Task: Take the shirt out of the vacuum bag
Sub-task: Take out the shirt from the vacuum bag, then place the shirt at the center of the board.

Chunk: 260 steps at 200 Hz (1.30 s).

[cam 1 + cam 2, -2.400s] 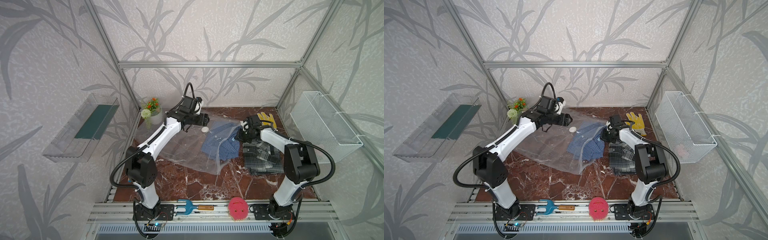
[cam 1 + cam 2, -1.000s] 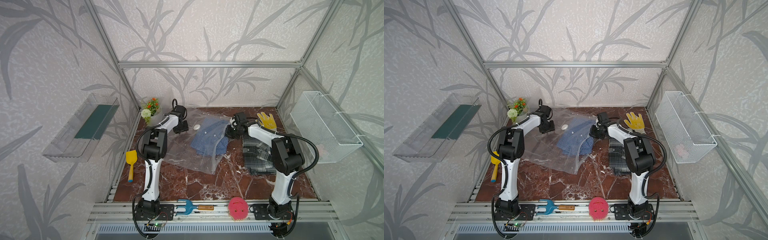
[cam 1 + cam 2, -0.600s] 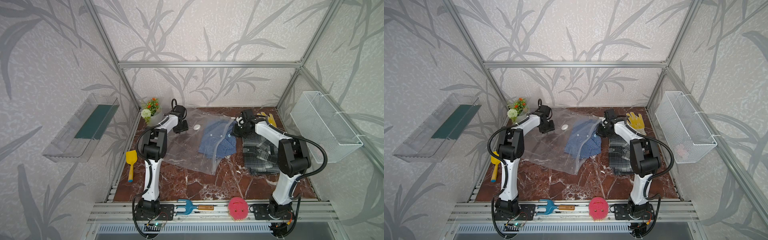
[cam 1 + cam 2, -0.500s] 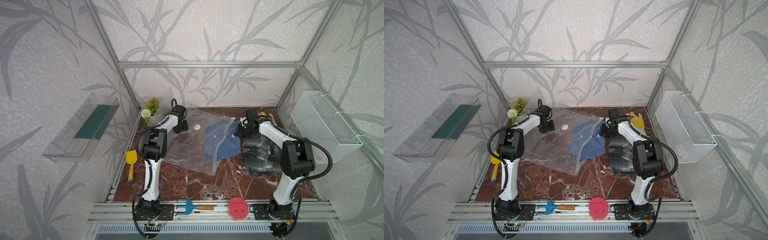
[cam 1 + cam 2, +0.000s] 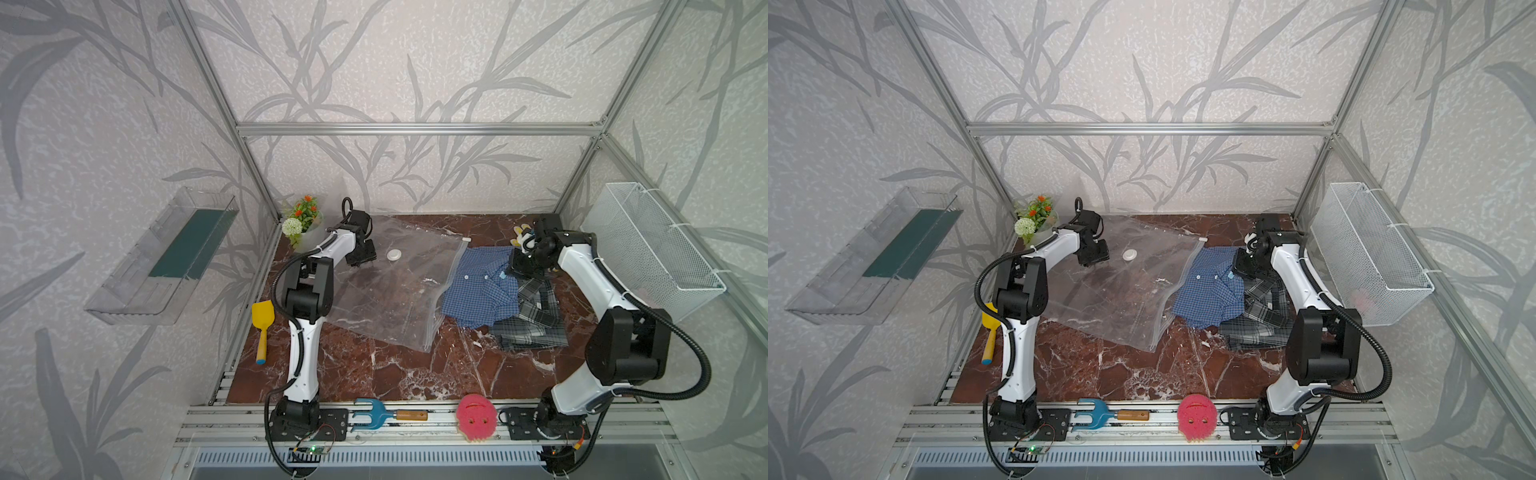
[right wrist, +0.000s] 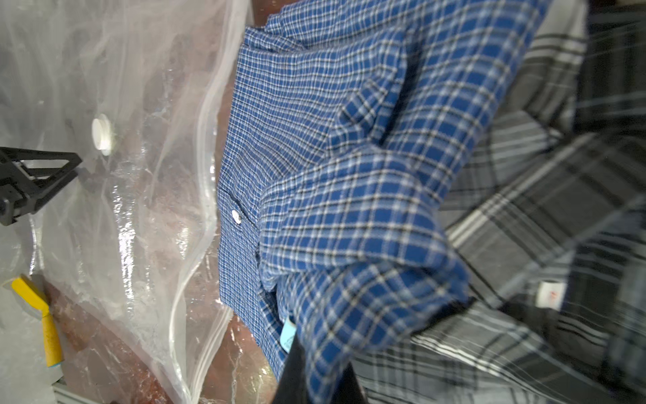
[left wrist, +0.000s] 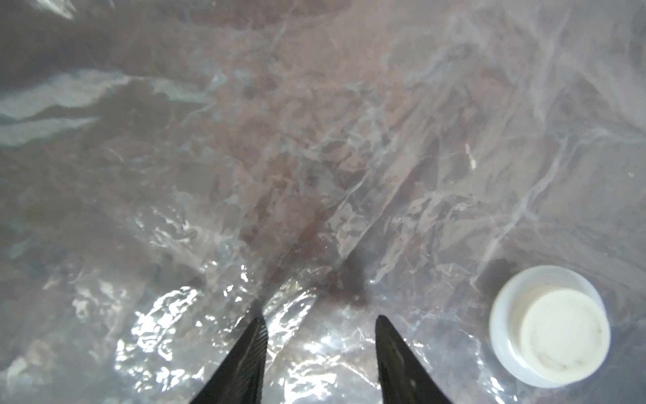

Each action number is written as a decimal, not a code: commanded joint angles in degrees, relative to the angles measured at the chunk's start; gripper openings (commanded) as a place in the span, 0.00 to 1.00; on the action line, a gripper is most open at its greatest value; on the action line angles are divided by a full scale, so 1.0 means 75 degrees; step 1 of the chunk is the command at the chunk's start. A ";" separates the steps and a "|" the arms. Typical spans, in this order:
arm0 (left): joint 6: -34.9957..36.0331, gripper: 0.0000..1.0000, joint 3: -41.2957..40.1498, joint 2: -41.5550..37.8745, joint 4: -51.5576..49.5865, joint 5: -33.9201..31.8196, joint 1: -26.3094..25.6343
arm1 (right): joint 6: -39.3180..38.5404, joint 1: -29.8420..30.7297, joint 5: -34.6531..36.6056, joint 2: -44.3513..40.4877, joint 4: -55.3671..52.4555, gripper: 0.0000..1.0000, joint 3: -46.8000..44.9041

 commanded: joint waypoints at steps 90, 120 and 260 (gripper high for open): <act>-0.0138 0.50 -0.0399 0.0272 0.0005 0.0114 0.0348 | -0.1912 -0.0517 0.1163 -0.0073 -0.2456 0.00 0.0853; -0.0106 0.50 -0.0389 0.0305 0.0018 0.0202 0.0353 | -0.2130 -0.0665 0.1593 0.0276 -0.2799 0.00 0.1124; 0.0066 0.53 -0.0518 0.0027 -0.0084 0.0277 0.0513 | -0.2847 -0.1536 0.3356 0.2757 -0.1974 0.00 0.2346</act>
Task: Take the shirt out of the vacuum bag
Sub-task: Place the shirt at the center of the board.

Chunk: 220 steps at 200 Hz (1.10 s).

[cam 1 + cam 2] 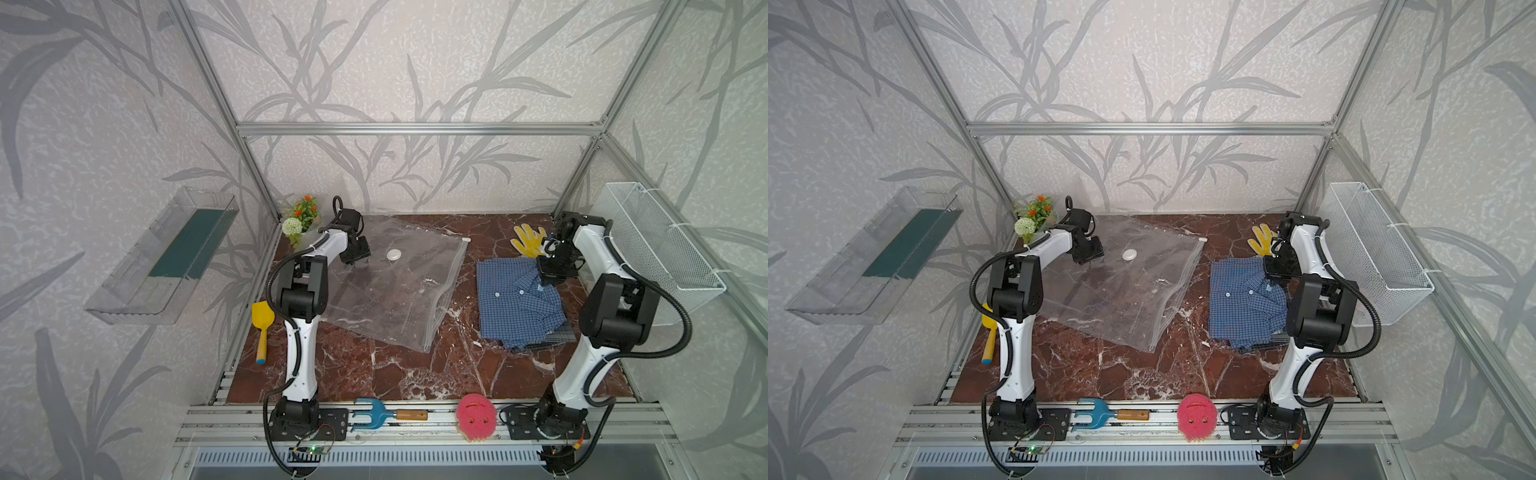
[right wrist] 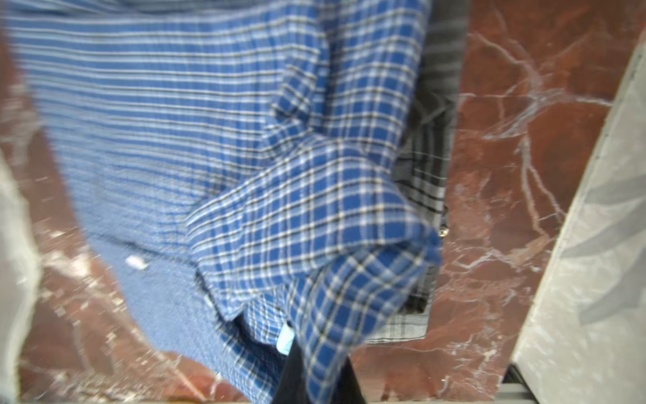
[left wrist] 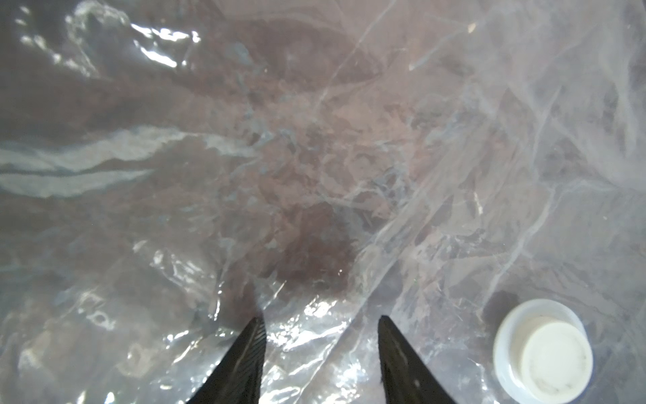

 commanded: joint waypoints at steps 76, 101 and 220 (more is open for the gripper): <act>0.0157 0.57 -0.0631 -0.0267 -0.0607 -0.0068 0.0081 | 0.0197 0.0039 0.1944 0.0901 0.1943 0.40 -0.0059; 0.0238 0.58 -0.0648 -0.0347 -0.0596 -0.0044 0.0059 | 0.0317 0.0284 0.2114 0.0478 0.1955 0.56 -0.0258; 0.1408 0.68 -0.1306 -0.2233 0.0124 0.0081 -0.0344 | 0.0760 0.1689 0.1759 -0.0840 0.2755 0.60 -0.1877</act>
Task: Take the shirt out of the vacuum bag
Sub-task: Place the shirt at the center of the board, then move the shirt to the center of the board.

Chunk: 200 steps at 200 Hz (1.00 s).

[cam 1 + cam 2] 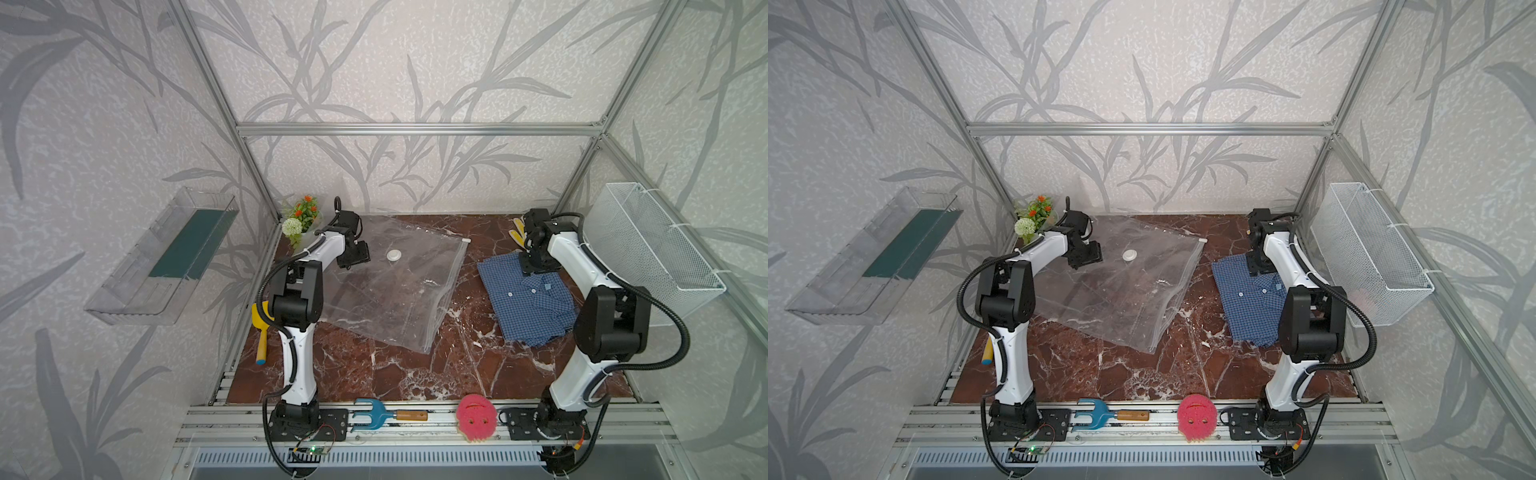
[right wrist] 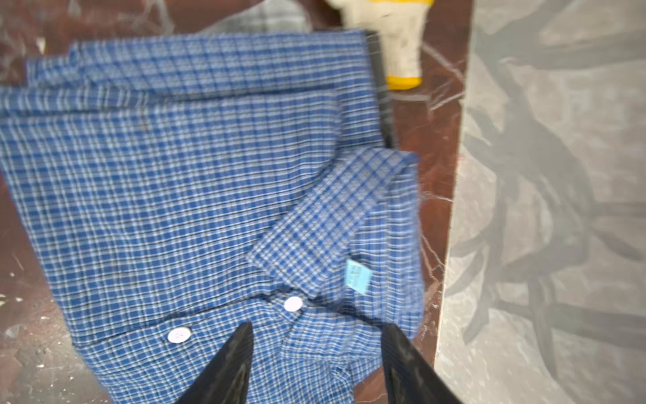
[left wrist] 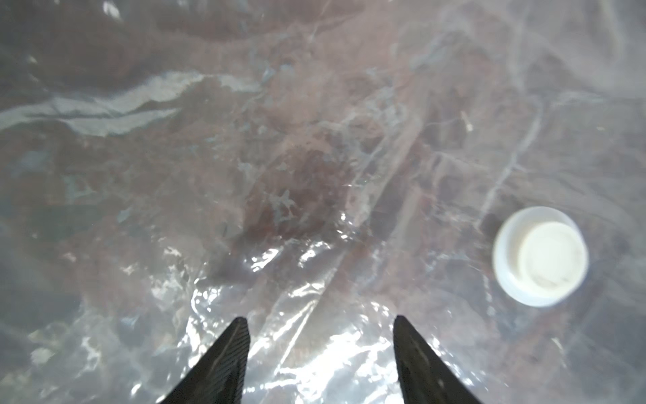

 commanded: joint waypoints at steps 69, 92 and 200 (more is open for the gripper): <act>0.0439 0.71 -0.1525 -0.2950 0.1294 -0.0461 -0.0049 | -0.0232 0.0656 0.0289 0.1452 0.1404 0.59 -0.1026; 0.0313 0.71 -0.1670 -0.3118 0.1423 -0.0416 0.0065 | -0.0075 0.0873 -0.0415 0.1271 0.1600 0.59 -0.1305; 0.0133 0.72 -0.2723 -0.3838 0.2342 -0.0874 0.0505 | 0.1993 0.1280 -0.2083 -0.0036 0.1968 0.61 -0.1140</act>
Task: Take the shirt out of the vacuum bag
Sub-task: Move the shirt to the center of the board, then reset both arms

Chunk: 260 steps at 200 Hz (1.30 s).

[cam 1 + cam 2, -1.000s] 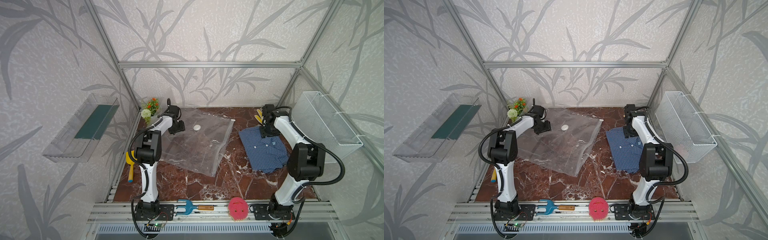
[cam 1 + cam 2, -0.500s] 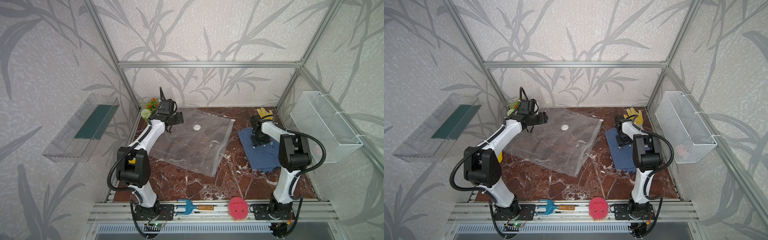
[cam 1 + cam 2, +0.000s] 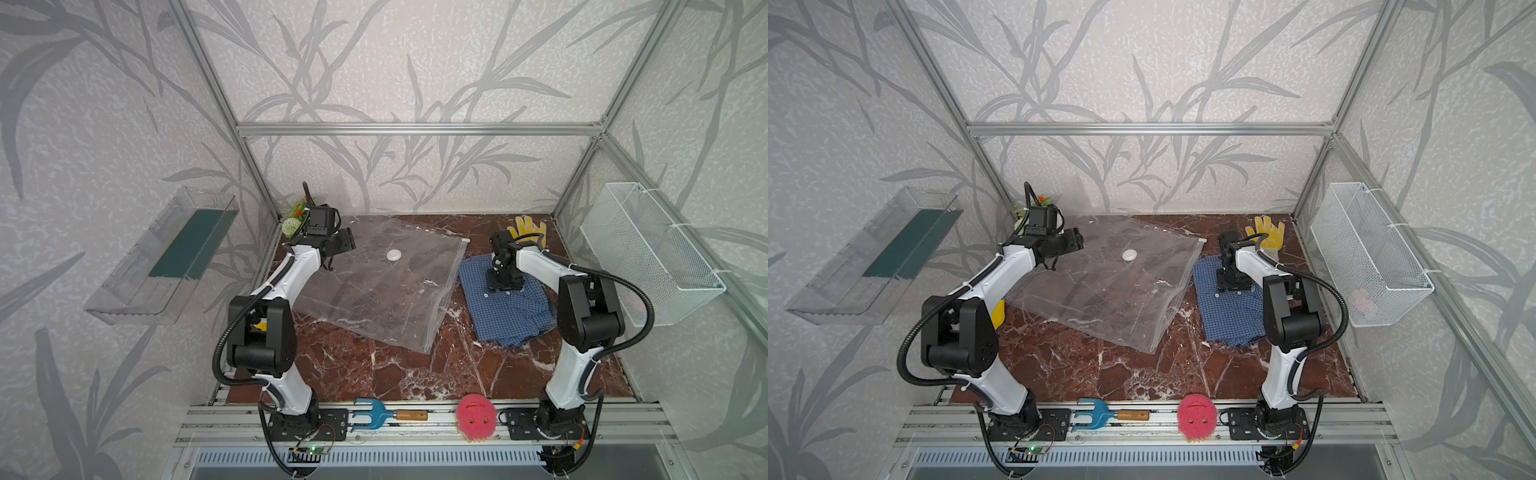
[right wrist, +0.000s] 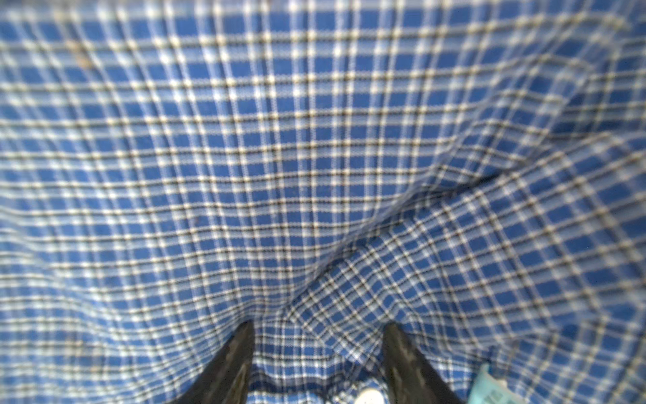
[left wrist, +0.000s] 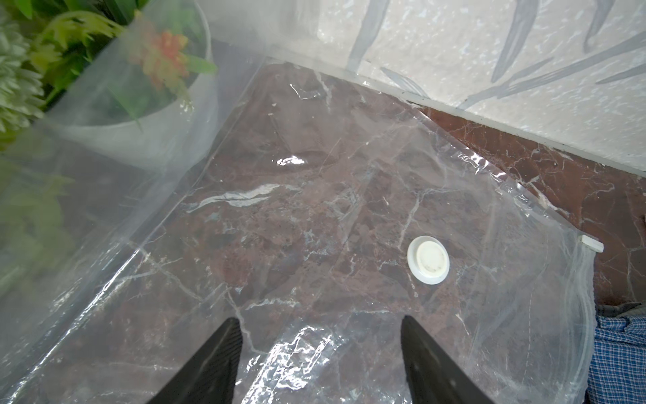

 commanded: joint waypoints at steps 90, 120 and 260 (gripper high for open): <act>0.0990 0.80 -0.4351 -0.2293 0.4503 -0.4404 0.0364 | 0.0033 -0.0678 0.2544 -0.4323 0.6075 0.99 -0.4179; 0.0949 0.80 -0.4909 -0.1965 0.4567 -0.5089 0.0408 | 0.0093 -0.0863 0.3141 -0.4169 0.7283 0.99 -0.5447; 0.2089 0.97 -0.7148 -0.1260 0.8723 -0.2290 0.0683 | -0.1889 -0.0755 -0.0530 -0.2786 1.1951 0.99 -0.7166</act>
